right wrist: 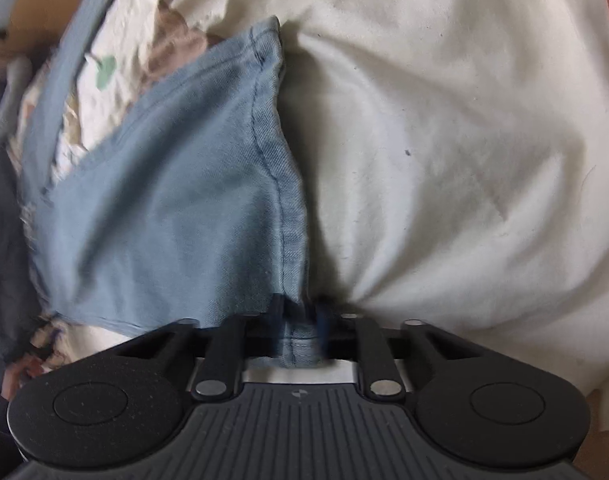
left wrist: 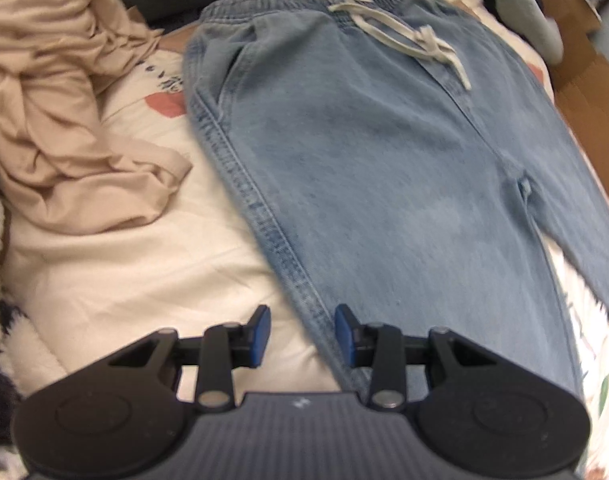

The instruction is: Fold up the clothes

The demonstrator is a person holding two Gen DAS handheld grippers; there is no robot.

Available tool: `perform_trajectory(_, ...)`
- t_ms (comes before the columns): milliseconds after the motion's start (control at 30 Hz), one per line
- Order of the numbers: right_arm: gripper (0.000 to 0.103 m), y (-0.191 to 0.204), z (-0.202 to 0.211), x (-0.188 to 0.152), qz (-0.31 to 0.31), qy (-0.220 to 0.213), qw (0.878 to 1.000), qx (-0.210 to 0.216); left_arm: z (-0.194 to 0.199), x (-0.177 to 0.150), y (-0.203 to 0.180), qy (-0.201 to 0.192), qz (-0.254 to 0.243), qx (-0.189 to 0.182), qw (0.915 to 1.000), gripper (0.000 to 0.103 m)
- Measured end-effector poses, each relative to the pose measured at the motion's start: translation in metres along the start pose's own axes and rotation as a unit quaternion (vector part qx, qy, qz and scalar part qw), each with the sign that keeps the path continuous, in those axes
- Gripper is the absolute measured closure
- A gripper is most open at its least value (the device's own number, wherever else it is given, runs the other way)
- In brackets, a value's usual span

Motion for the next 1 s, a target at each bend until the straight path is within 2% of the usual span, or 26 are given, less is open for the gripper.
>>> perform_trajectory(33, 0.101, 0.001, 0.003, 0.0, 0.003, 0.001, 1.0, -0.002, -0.001, 0.0, 0.002, -0.004, 0.007, -0.005, 1.0, 0.067)
perform_trajectory(200, 0.102, 0.005, 0.028, -0.005, 0.016, 0.004, 1.0, -0.011, -0.006, 0.005, 0.007, -0.025, 0.035, -0.026, 0.9987, 0.067)
perform_trajectory(300, 0.102, 0.011, 0.041, -0.01, 0.025, 0.011, 1.0, -0.016, -0.008, 0.007, 0.011, -0.032, 0.059, -0.037, 0.997, 0.08)
perform_trajectory(367, 0.102, 0.017, 0.048, -0.013, 0.033, 0.013, 0.999, -0.026, -0.009, 0.007, 0.013, -0.035, 0.07, -0.036, 0.9963, 0.094)
perform_trajectory(467, 0.102, 0.023, 0.06, -0.016, 0.041, 0.012, 0.998, -0.04, -0.003, 0.009, 0.014, -0.042, 0.065, -0.043, 0.9961, 0.098)
perform_trajectory(667, 0.102, 0.027, 0.065, -0.019, 0.047, 0.02, 0.997, -0.05, 0.011, 0.011, 0.011, -0.044, 0.039, -0.043, 0.9973, 0.098)
perform_trajectory(800, 0.102, 0.017, 0.047, -0.022, 0.034, 0.03, 0.997, -0.064, 0.001, 0.007, 0.013, -0.021, 0.032, -0.021, 0.9991, 0.097)
perform_trajectory(933, 0.103, 0.007, 0.038, -0.021, 0.028, 0.04, 0.994, -0.094, -0.002, 0.01, 0.011, 0.003, 0.034, 0.011, 0.9994, 0.087)
perform_trajectory(1000, 0.103, 0.002, 0.034, -0.02, 0.025, 0.045, 0.993, -0.11, 0.006, 0.012, 0.009, 0.001, 0.032, 0.017, 0.9993, 0.088)
Point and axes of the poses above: each gripper's, at about its wrist camera, not at the fingertips, and z roughly against the way its jaws point, y to its left, x to its top, the point moved 6 cm from there along -z, roughly the way its jaws point, and after that the axes turned 12 degrees about -z, right-handed, at the moved point
